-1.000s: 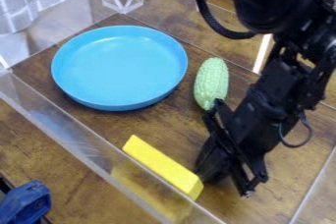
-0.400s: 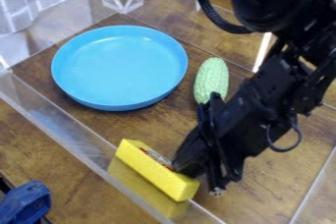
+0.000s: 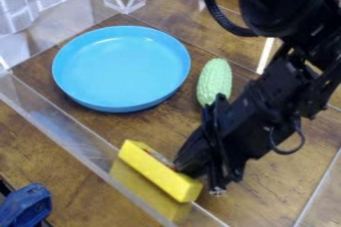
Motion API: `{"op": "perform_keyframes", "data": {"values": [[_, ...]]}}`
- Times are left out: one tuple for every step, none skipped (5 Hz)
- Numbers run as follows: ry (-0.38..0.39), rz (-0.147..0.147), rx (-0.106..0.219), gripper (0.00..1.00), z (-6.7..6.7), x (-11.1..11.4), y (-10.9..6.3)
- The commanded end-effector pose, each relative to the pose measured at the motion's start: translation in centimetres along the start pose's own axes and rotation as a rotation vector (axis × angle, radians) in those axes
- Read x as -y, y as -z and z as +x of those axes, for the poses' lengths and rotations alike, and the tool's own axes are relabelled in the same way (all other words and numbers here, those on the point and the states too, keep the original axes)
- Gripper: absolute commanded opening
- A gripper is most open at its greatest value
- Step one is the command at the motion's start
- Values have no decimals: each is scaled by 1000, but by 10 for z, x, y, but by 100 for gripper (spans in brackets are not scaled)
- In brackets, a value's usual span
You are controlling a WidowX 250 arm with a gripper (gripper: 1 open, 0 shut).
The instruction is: Put the yellow brick in the blue tray
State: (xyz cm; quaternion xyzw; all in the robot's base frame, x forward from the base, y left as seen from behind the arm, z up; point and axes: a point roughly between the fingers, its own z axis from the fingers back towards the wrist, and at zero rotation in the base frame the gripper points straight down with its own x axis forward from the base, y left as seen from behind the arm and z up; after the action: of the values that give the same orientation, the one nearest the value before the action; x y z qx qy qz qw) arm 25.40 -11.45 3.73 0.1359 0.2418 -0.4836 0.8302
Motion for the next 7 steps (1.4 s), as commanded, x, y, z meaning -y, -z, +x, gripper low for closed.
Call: {"op": "perform_keyframes", "data": {"values": [[31, 31, 18, 0, 0, 5, -19], [36, 36, 6, 0, -1, 5, -27], [76, 64, -11, 100, -6, -9, -19], [115, 94, -31, 100, -9, -24, -12], [163, 135, -46, 0, -16, -38, -10], [174, 143, -68, 100, -14, -46, -6], [180, 149, -86, 100, -11, -52, 0]]}}
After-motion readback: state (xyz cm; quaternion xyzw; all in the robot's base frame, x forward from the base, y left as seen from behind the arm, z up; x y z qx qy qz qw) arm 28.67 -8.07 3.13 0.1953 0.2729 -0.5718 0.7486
